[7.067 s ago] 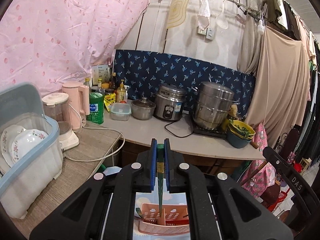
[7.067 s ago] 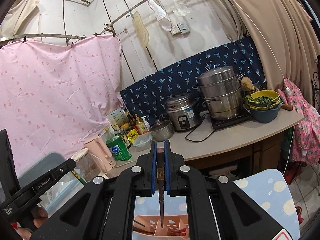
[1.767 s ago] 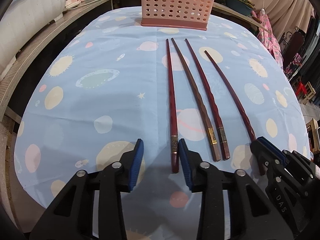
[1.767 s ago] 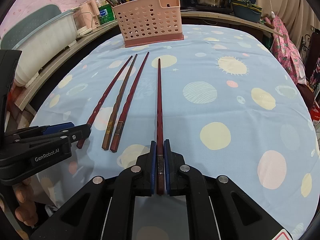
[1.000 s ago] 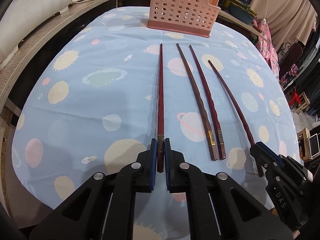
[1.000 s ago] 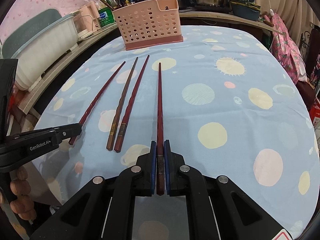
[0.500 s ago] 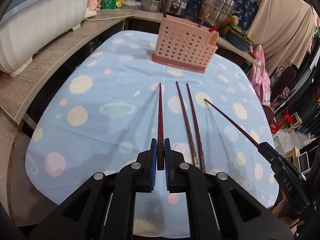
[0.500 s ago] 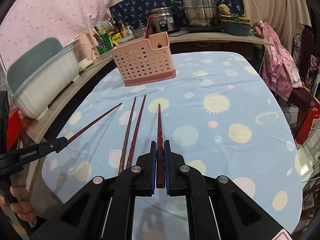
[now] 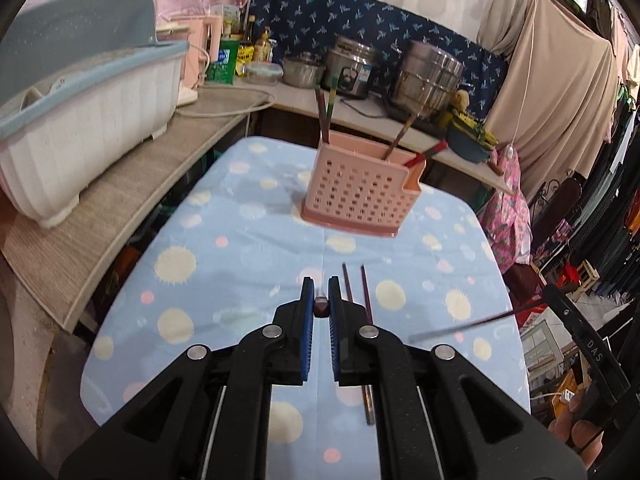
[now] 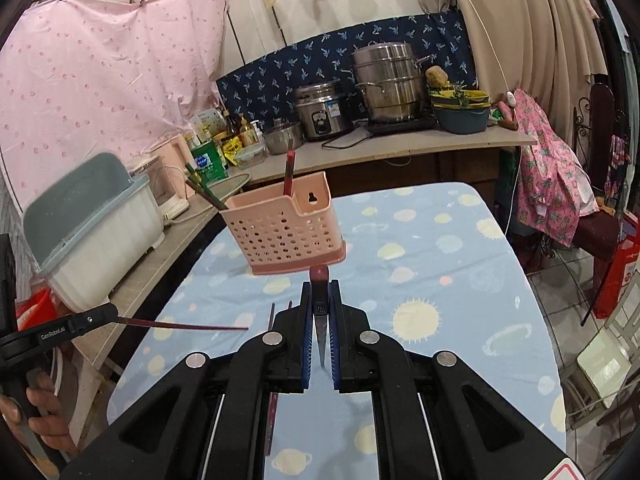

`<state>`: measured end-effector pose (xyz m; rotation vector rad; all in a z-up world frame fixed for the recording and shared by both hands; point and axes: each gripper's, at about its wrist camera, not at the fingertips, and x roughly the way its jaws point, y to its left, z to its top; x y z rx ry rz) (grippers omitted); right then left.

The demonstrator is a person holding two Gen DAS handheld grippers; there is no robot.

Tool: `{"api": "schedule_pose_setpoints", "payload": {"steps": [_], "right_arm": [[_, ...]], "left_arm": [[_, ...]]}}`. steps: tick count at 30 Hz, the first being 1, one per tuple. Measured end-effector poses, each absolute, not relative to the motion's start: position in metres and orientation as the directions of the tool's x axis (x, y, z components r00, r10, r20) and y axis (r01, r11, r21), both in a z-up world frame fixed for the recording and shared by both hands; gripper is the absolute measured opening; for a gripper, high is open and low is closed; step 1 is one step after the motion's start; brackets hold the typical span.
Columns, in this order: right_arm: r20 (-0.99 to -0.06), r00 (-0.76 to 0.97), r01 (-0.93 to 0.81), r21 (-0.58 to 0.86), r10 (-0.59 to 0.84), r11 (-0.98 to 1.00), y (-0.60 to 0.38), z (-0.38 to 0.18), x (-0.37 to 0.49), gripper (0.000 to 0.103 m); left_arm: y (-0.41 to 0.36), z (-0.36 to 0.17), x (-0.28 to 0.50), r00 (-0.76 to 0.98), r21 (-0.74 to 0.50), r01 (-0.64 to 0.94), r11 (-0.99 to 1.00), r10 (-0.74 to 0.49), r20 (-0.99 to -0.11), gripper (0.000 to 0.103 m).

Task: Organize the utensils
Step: 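Lift both held chopsticks and lower them into the pink basket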

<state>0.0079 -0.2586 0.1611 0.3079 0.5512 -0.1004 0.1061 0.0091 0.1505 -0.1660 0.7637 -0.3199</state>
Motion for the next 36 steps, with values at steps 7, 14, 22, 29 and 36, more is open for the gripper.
{"api": "schedule_pose_setpoints", "payload": {"steps": [7,14,22,29,36], "right_arm": [[-0.487,0.873,0.167,0.280,-0.010,0.945,-0.269,0.181,0.025,0.007],[-0.411,0.911,0.129,0.322,0.016,0.938,-0.277,0.213,0.044,0.007],[-0.278,0.959,0.060,0.360,0.045,0.931,-0.281,0.268,0.091,0.007],[-0.217,0.976,0.045,0.344,0.033,0.938,-0.280,0.298,0.153,0.007],[-0.237,0.971,0.047,0.339,0.037,0.940,-0.278,0.291,0.214,0.007]], "left_arm": [[0.000,0.175,0.131,0.703,-0.257,0.235,0.938,-0.346,-0.621,0.007],[-0.010,0.214,0.157,0.749,-0.253,0.260,0.932,-0.360,-0.557,0.007],[-0.026,0.277,0.199,0.834,-0.244,0.272,0.931,-0.355,-0.423,0.007],[-0.043,0.308,0.245,0.885,-0.222,0.250,0.942,-0.316,-0.343,0.007],[-0.058,0.300,0.290,0.899,-0.199,0.226,0.954,-0.282,-0.333,0.007]]}}
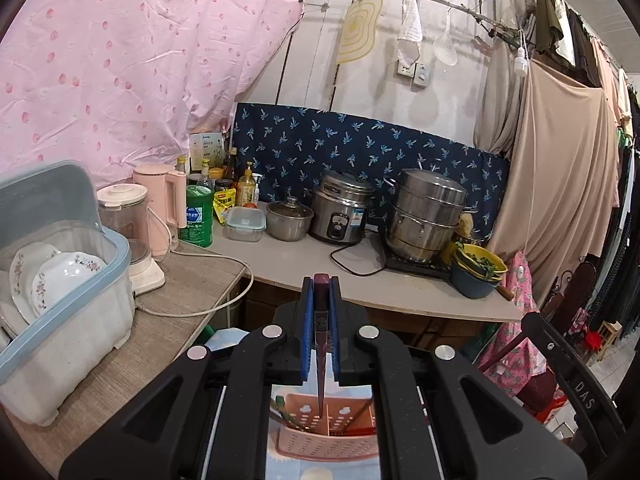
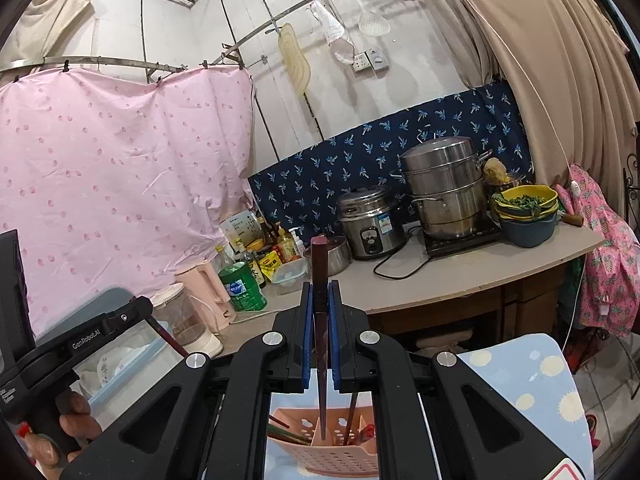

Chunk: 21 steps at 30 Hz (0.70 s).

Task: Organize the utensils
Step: 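Lift both held chopsticks and lower them into the pink basket, then open both grippers to release the chopsticks into the basket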

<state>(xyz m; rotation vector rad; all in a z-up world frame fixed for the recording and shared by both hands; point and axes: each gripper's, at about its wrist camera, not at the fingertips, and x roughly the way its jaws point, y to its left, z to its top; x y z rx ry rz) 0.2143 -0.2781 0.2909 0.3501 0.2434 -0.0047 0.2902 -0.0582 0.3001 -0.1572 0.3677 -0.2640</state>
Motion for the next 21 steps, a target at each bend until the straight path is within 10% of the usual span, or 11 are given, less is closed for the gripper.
{"api": "schedule_pose_setpoints", "payload": {"steps": [21], "right_arm": [[-0.439,0.897,0.108,0.310,0.042,0.945,-0.273,0.196,0.282,0.012]], "left_arm": [[-0.067,0.218,0.343,0.836,-0.205,0.198,0.958,-0.274,-0.475,0.007]]}}
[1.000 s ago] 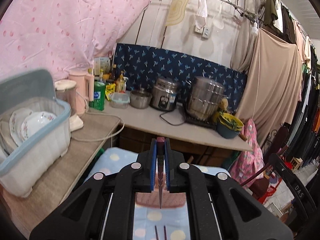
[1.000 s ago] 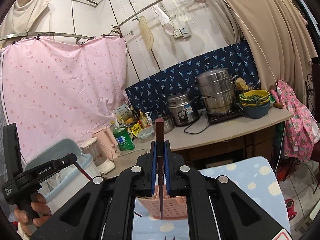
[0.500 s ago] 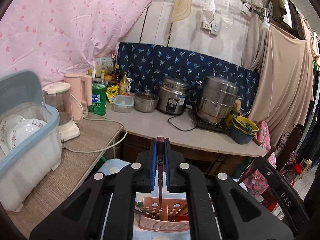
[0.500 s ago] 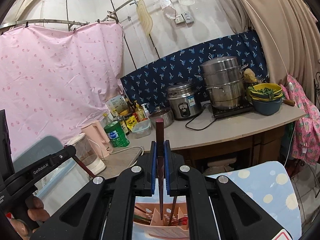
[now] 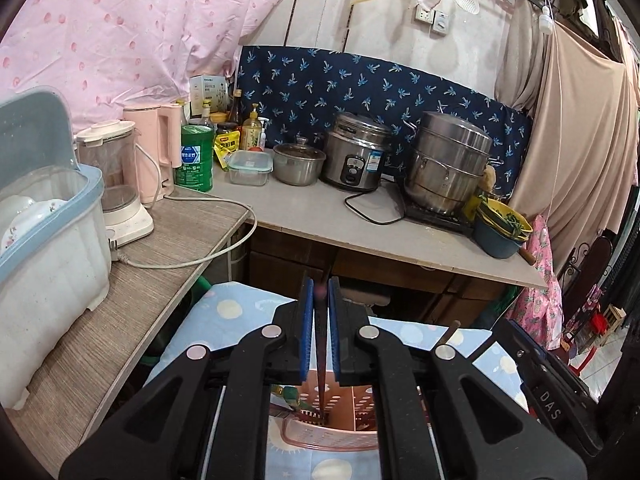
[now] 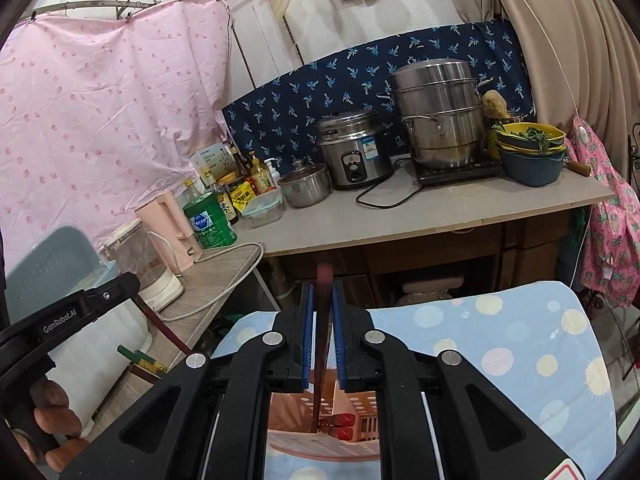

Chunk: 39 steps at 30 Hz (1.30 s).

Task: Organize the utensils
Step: 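Open both grippers to release the chopsticks into the basket, then move both open grippers back to the last two chopsticks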

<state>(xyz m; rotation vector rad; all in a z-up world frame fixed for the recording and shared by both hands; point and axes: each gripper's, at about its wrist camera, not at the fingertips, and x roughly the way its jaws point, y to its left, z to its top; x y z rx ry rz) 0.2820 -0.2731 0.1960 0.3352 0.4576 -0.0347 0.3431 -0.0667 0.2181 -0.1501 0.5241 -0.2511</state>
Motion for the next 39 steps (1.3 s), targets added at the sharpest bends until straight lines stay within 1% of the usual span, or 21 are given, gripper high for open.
{"api": "schedule_pose_setpoints", "payload": {"steps": [1,4,5,17,28,39], "right_arm": [[-0.437,0.899,0.106,0.309,0.042,0.945,-0.274,0.197,0.281,0.012],[-0.428,0.903,0.104,0.308,0.040,0.946,-0.273,0.201,0.275,0.012],[-0.424,0.905,0.101,0.310,0.042,0.945,-0.273,0.203,0.273,0.012],[-0.386,0.921,0.069,0.282,0.048,0.957,-0.259,0.221,0.224,0.024],[-0.408,0.910,0.057,0.287,0.068,0.956,-0.246,0.212,0.169,0.024],[-0.475,0.878,0.086,0.285,0.063,0.955,-0.237,0.179,0.119,0.024]], "left_arm": [[-0.066,0.218,0.342,0.838,-0.207,0.195,0.959,-0.273,-0.473,0.009],[-0.066,0.219,0.340,0.838,-0.206,0.191,0.960,-0.269,-0.476,0.020],[-0.066,0.219,0.337,0.840,-0.205,0.193,0.960,-0.269,-0.472,0.020],[-0.065,0.226,0.300,0.840,-0.177,0.202,0.963,-0.263,-0.475,0.022],[-0.061,0.219,0.252,0.829,-0.155,0.213,0.965,-0.262,-0.494,0.022],[-0.058,0.184,0.206,0.790,-0.123,0.214,0.969,-0.246,-0.562,0.022]]}}
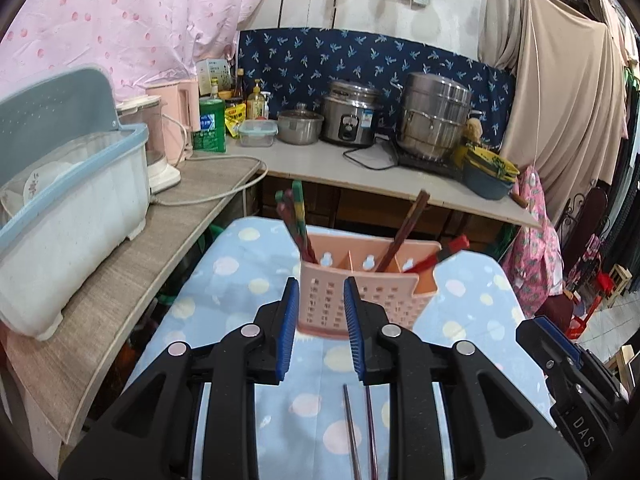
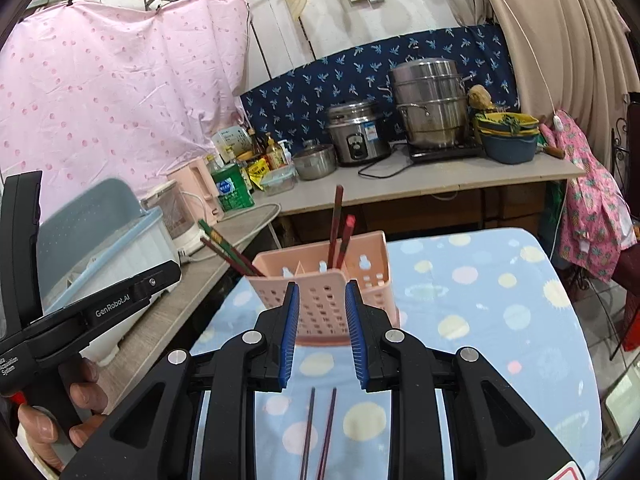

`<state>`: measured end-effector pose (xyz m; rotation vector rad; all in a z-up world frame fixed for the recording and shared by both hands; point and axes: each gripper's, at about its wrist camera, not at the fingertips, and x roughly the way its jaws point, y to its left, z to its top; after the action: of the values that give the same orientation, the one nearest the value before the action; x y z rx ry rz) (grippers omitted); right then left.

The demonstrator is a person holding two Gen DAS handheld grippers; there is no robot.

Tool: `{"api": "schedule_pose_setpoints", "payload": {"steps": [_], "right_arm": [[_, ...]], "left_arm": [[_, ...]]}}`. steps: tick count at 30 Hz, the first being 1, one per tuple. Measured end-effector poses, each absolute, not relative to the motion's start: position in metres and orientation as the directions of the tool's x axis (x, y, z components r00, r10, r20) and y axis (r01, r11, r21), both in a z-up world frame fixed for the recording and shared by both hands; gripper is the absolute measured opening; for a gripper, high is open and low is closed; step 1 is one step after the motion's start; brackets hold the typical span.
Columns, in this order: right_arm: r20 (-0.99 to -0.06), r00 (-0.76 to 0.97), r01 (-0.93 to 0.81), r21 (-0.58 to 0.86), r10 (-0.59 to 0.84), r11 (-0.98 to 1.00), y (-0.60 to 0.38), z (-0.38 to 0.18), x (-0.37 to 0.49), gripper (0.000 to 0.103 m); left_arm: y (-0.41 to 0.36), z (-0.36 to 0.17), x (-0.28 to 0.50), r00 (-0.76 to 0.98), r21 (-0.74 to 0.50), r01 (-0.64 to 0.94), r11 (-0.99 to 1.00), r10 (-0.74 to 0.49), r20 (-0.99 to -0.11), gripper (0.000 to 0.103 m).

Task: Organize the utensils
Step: 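Move both open grippers back to the last two chopsticks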

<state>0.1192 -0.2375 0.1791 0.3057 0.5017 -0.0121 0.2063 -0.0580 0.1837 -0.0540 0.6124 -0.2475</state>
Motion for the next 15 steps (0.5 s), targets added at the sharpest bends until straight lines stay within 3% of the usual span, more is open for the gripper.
{"api": "schedule_pose_setpoints", "payload": {"steps": [15], "right_arm": [[-0.638,0.766,0.097,0.248,0.087,0.964,-0.210,0.102,0.059,0.024]], "left_arm": [[-0.038,0.108,0.154,0.675,-0.140,0.204,0.969,-0.243,-0.696,0.022]]}}
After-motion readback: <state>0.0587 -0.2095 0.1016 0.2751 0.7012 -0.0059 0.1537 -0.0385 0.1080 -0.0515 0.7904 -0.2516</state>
